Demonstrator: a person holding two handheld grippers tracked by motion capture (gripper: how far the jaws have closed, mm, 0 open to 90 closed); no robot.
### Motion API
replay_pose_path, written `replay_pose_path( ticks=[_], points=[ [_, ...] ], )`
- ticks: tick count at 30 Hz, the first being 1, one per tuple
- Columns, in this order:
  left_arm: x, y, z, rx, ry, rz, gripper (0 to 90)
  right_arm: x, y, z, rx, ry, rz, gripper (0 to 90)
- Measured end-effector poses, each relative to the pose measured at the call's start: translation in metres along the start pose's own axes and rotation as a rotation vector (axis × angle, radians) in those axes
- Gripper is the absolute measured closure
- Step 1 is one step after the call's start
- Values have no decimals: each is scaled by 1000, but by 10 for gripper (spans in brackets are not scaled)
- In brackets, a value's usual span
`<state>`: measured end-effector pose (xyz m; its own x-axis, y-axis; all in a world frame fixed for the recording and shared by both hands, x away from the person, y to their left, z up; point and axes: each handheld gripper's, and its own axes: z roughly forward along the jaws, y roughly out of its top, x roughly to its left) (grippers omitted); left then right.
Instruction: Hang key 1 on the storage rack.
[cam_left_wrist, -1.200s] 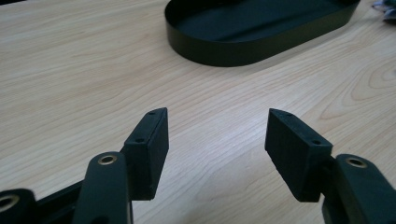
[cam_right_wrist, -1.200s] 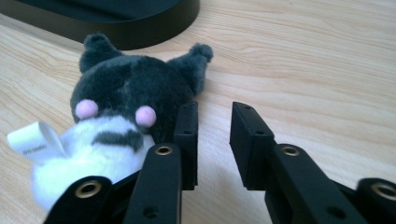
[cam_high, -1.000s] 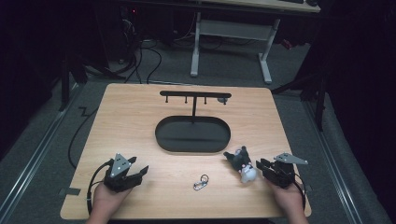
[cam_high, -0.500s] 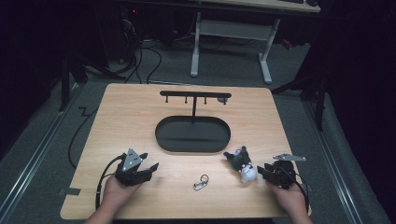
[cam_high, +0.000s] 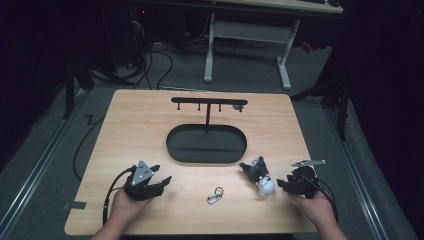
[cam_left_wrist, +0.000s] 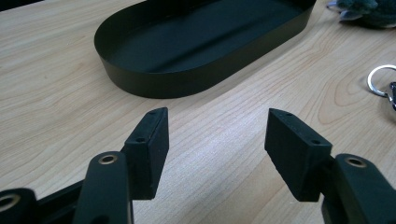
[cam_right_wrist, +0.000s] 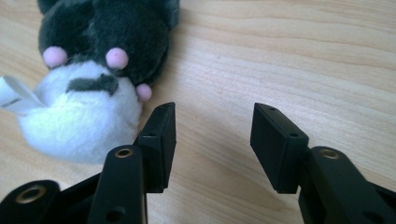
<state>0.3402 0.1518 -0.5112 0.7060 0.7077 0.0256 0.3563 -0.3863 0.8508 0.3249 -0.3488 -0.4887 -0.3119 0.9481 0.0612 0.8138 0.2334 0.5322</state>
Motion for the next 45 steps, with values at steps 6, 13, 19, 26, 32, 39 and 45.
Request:
replay_pose_path(
  ticks=[6,13,19,26,32,39,45],
  points=[
    [-1,-2,1,11,-3,5,407,5,6,-1,74,-4,-50,437],
    [-1,-3,1,15,-2,11,407,15,14,-5,179,-8,-104,387],
    [0,-3,0,18,-6,10,407,26,18,-10,263,-11,-143,341],
    [-1,-3,1,18,-9,15,407,34,16,-9,298,17,-141,281],
    [-2,-3,1,26,-13,18,407,45,16,0,320,53,-137,203],
    [-1,-3,1,25,-13,19,408,54,24,10,316,67,-141,161],
    [-2,-3,1,21,-13,26,408,56,31,14,293,66,-135,168]
  ],
)
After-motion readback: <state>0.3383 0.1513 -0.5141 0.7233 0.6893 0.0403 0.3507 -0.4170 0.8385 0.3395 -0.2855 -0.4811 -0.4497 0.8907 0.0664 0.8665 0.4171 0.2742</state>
